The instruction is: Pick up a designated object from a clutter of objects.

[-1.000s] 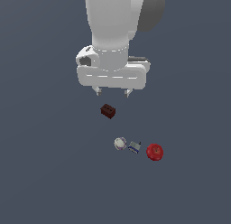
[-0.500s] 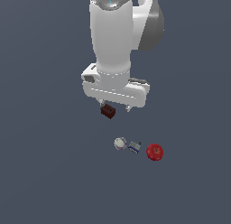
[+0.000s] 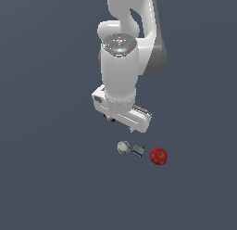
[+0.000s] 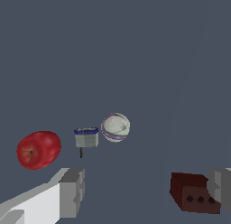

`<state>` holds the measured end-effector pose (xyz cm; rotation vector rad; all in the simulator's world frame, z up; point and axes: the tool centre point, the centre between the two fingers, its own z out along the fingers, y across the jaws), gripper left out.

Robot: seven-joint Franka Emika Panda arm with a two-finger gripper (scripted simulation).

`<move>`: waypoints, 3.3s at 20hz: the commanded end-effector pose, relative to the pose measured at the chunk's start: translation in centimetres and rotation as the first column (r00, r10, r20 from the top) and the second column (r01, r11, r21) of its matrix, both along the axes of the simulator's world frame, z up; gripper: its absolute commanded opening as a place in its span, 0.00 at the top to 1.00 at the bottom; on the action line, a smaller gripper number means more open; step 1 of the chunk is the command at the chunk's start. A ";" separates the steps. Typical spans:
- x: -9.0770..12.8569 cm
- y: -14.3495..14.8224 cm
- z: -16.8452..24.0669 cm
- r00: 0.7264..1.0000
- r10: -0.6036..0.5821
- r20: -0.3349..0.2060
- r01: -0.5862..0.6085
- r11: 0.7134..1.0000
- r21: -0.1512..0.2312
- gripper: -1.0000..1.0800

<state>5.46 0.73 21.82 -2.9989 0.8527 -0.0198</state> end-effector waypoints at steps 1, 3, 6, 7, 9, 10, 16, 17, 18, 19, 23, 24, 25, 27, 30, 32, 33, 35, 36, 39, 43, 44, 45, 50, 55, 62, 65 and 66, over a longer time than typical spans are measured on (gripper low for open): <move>0.4 0.2 -1.6 0.998 -0.063 -0.003 0.063 0.998 0.000 0.04; 0.7 0.4 -2.9 0.994 -0.112 -0.006 0.112 0.994 -0.001 0.04; 1.1 0.7 -4.9 0.983 -0.184 -0.010 0.184 0.983 -0.003 0.04; 1.2 0.8 -5.6 0.978 -0.208 -0.011 0.208 0.978 -0.004 0.04; 1.4 1.0 -6.9 0.967 -0.256 -0.013 0.256 0.967 -0.006 0.04; 1.5 1.1 -7.5 0.960 -0.278 -0.014 0.278 0.961 -0.007 0.04; 1.8 1.5 -10.6 0.923 -0.384 -0.018 0.384 0.923 -0.013 0.04; 1.8 1.6 -11.0 0.917 -0.398 -0.018 0.397 0.918 -0.014 0.04; 1.8 1.6 -11.4 0.912 -0.410 -0.018 0.409 0.912 -0.015 0.04; 1.8 1.6 -11.7 0.907 -0.420 -0.018 0.420 0.907 -0.016 0.04; 1.9 1.8 -12.7 0.892 -0.452 -0.019 0.452 0.892 -0.018 0.04; 1.9 1.8 -12.9 0.889 -0.457 -0.019 0.456 0.890 -0.019 0.04; 1.9 1.8 -13.0 0.887 -0.461 -0.019 0.460 0.888 -0.019 0.04; 1.9 1.8 -13.1 0.885 -0.465 -0.019 0.465 0.885 -0.019 0.04; 1.8 1.8 -13.1 0.887 -0.462 -0.019 0.462 0.887 -0.020 0.04; 1.8 1.8 -13.4 0.887 -0.462 -0.019 0.462 0.887 -0.020 0.04; 1.8 1.8 -13.7 0.886 -0.462 -0.019 0.462 0.887 -0.020 0.04; 1.8 1.8 -14.5 0.886 -0.463 -0.019 0.462 0.886 -0.020 0.04; 1.8 1.8 -14.9 0.886 -0.463 -0.019 0.463 0.886 -0.019 0.04; 1.7 1.8 -16.6 0.885 -0.465 -0.019 0.464 0.885 -0.019 0.04; 1.8 1.8 -18.0 0.885 -0.466 -0.019 0.465 0.885 -0.019 0.04; 1.8 1.8 -18.1 0.885 -0.466 -0.019 0.465 0.885 -0.019 0.04; 1.8 1.8 -18.2 0.885 -0.466 -0.019 0.465 0.885 -0.019 0.04; 1.9 1.8 -18.2 0.885 -0.466 -0.019 0.465 0.885 -0.019 1.00; 1.9 1.8 -18.2 0.885 -0.466 -0.019 0.465 0.885 -0.019 1.00; 1.6 1.5 -17.6 0.885 -0.465 -0.018 0.465 0.885 -0.019 1.00; 1.3 1.0 -16.9 0.885 -0.465 -0.018 0.465 0.885 -0.019 1.00; 1.1 0.8 -16.5 0.885 -0.465 -0.018 0.465 0.885 -0.019 1.00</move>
